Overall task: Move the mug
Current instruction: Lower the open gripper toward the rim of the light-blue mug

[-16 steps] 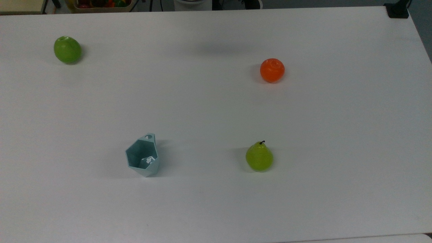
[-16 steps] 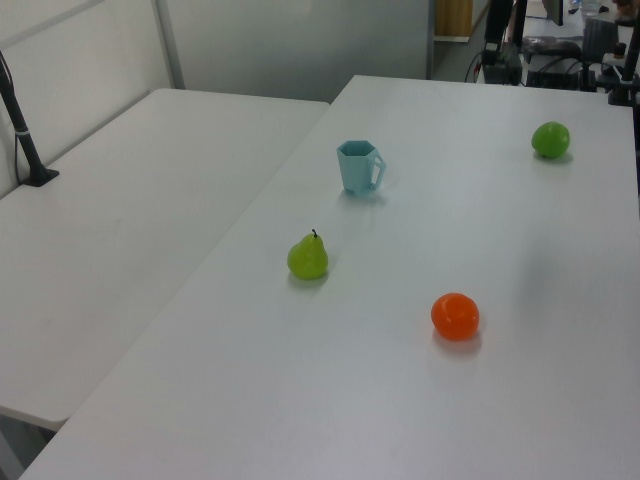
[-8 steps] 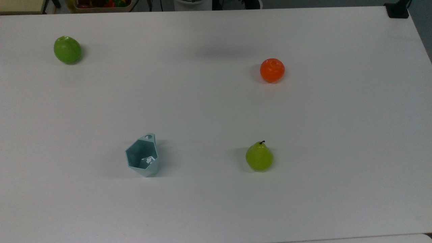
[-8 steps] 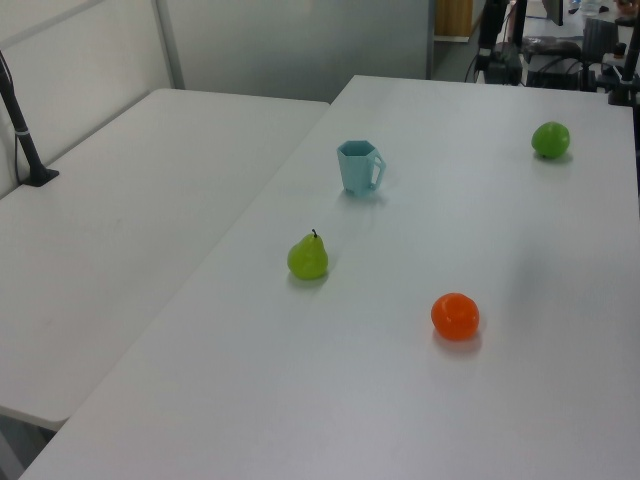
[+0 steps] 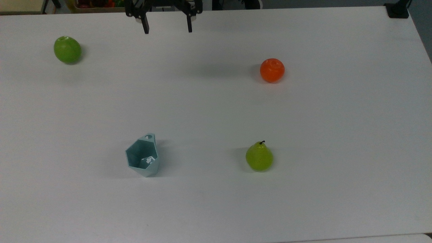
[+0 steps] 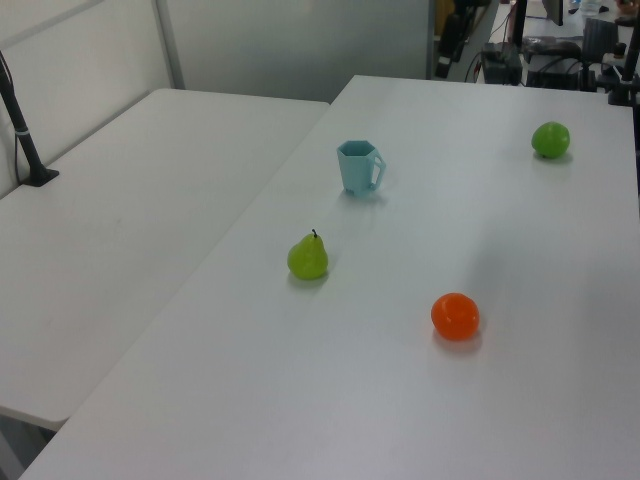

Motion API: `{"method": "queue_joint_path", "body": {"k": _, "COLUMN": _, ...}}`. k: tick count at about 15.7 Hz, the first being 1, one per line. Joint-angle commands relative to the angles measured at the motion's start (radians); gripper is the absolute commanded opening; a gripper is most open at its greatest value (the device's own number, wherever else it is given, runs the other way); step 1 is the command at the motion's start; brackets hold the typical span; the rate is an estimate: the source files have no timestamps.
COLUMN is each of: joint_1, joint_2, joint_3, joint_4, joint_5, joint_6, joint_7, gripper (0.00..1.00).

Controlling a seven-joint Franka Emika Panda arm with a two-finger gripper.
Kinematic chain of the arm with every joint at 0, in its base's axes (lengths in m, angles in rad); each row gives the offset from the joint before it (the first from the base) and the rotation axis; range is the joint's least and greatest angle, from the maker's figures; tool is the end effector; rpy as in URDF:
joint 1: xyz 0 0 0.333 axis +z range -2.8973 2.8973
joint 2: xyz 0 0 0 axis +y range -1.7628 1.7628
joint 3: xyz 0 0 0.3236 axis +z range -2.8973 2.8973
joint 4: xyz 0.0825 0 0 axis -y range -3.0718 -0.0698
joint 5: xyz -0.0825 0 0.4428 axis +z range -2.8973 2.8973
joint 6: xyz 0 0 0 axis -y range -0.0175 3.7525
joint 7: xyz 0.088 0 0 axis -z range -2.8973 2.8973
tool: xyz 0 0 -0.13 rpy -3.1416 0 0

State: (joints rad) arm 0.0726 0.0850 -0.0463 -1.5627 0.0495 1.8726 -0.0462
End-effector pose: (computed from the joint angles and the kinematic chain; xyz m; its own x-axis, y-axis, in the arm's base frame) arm 0.6719 0.0236 0.5897 0.9727 0.0581 0.2246 0.0676 -0.9971 -0.0351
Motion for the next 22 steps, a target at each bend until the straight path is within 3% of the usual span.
{"method": "queue_joint_path", "body": {"k": 1, "joint_1": 0.021, "joint_2": 0.084, "joint_3": -0.018, "joint_4": 0.026, "joint_5": -0.028, "joint_6": 0.095, "joint_7": 0.040, "gripper": 1.00}}
{"method": "queue_joint_path", "body": {"k": 7, "joint_1": 0.015, "joint_2": 0.209, "joint_3": -0.029, "joint_4": 0.027, "joint_5": -0.034, "joint_6": 0.258, "joint_7": 0.080, "gripper": 0.96}}
{"method": "queue_joint_path", "body": {"k": 10, "joint_1": 0.018, "joint_2": 0.269, "joint_3": -0.061, "joint_4": 0.027, "joint_5": -0.031, "joint_6": 0.338, "joint_7": 0.117, "gripper": 0.94}}
{"method": "queue_joint_path", "body": {"k": 14, "joint_1": 0.013, "joint_2": 0.320, "joint_3": -0.067, "joint_4": 0.030, "joint_5": -0.034, "joint_6": 0.385, "joint_7": 0.138, "gripper": 0.84}}
{"method": "queue_joint_path", "body": {"k": 22, "joint_1": 0.004, "joint_2": 0.401, "joint_3": -0.067, "joint_4": 0.030, "joint_5": -0.036, "joint_6": 0.458, "joint_7": 0.138, "gripper": 0.82}}
